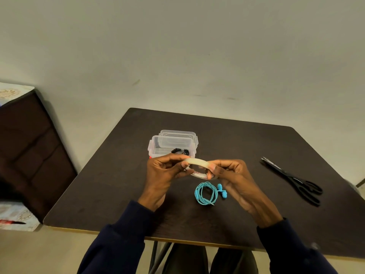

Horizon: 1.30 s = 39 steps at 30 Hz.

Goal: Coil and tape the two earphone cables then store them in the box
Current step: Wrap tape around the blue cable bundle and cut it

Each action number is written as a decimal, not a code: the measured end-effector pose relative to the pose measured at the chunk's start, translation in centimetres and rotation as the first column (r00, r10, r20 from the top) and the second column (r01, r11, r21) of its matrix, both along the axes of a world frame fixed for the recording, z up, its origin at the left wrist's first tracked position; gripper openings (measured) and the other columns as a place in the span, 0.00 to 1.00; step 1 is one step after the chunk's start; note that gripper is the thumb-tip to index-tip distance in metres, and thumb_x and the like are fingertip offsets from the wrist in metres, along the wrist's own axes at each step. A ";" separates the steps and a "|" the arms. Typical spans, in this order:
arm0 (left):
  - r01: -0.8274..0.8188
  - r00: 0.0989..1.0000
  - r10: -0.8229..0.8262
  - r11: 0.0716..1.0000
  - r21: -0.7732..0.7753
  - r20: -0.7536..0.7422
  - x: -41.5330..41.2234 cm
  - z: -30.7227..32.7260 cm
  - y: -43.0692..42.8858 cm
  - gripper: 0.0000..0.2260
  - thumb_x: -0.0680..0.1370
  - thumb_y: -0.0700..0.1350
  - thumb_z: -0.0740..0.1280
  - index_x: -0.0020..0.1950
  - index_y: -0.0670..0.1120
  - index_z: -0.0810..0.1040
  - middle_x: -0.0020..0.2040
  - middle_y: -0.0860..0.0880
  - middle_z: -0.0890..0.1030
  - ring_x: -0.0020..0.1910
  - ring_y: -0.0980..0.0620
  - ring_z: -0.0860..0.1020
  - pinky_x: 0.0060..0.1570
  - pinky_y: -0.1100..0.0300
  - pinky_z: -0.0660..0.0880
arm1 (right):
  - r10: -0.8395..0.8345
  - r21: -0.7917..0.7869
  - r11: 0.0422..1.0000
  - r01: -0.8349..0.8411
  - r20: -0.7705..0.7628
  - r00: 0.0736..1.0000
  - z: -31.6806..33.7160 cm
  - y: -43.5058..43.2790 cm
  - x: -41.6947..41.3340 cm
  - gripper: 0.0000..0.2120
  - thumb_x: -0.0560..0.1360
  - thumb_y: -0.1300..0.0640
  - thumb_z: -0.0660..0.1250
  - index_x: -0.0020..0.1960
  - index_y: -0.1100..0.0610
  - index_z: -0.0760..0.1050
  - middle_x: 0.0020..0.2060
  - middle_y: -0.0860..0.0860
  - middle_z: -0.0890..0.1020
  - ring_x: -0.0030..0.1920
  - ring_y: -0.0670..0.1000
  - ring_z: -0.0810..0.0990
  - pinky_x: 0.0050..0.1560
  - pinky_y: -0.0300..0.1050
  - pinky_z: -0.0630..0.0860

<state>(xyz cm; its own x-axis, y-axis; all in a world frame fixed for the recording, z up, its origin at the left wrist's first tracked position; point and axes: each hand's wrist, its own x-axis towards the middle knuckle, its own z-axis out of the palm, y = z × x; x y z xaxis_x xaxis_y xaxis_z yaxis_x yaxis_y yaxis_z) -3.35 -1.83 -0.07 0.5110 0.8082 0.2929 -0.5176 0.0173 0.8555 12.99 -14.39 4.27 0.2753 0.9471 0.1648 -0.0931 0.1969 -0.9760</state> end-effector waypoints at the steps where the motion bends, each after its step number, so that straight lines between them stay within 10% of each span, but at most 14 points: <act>1: 0.003 1.000 -0.003 0.999 -0.033 -0.006 0.1 0.0 -0.1 0.11 0.67 0.43 0.78 0.49 0.43 0.87 0.50 0.37 0.85 0.50 0.35 0.84 0.45 0.48 0.84 | 0.000 -0.002 1.000 0.000 -0.067 0.998 -0.3 0.0 -0.1 0.09 0.72 0.62 0.70 0.49 0.65 0.84 0.35 0.59 0.83 0.38 0.50 0.82 0.46 0.40 0.80; 12: 0.120 0.993 -0.118 0.947 -0.298 0.023 0.5 -0.6 -0.2 0.15 0.72 0.42 0.73 0.56 0.35 0.83 0.56 0.33 0.83 0.58 0.35 0.82 0.48 0.45 0.83 | 0.111 0.001 0.994 -0.113 -0.212 0.971 -1.0 0.1 -0.4 0.14 0.76 0.61 0.68 0.58 0.65 0.82 0.39 0.58 0.82 0.41 0.50 0.81 0.53 0.47 0.79; 21: 0.063 0.945 0.047 0.945 0.321 -0.325 0.8 -0.7 -0.1 0.14 0.77 0.43 0.73 0.60 0.57 0.83 0.58 0.54 0.85 0.59 0.51 0.83 0.54 0.51 0.82 | -0.135 -0.096 0.986 0.134 -0.007 0.991 -1.7 0.1 -0.3 0.13 0.72 0.58 0.72 0.50 0.68 0.83 0.36 0.61 0.84 0.33 0.50 0.79 0.36 0.39 0.78; 33: 0.018 0.992 -0.004 0.994 0.108 -0.129 0.7 -0.8 -0.7 0.09 0.73 0.37 0.73 0.52 0.45 0.86 0.49 0.45 0.87 0.50 0.46 0.86 0.45 0.58 0.83 | 0.009 -0.128 0.992 -0.006 0.021 1.000 -1.3 -0.6 0.0 0.13 0.73 0.57 0.71 0.54 0.63 0.84 0.38 0.58 0.85 0.37 0.48 0.81 0.40 0.36 0.78; 39: -0.047 0.978 0.101 0.959 0.279 -0.181 0.6 -1.0 -0.1 0.09 0.73 0.37 0.74 0.52 0.45 0.86 0.49 0.48 0.87 0.50 0.47 0.86 0.49 0.53 0.84 | -0.062 -0.136 0.989 0.065 0.028 0.998 -1.4 0.0 -0.4 0.09 0.74 0.58 0.71 0.49 0.61 0.86 0.35 0.59 0.84 0.36 0.49 0.80 0.38 0.38 0.78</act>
<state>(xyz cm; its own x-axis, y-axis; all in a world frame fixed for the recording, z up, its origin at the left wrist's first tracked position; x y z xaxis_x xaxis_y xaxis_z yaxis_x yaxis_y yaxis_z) -2.72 -1.97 -1.11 0.5207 0.7494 0.4091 -0.3344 -0.2619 0.9053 12.59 -14.39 2.88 0.3335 0.9418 0.0424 -0.0616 0.0666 -0.9959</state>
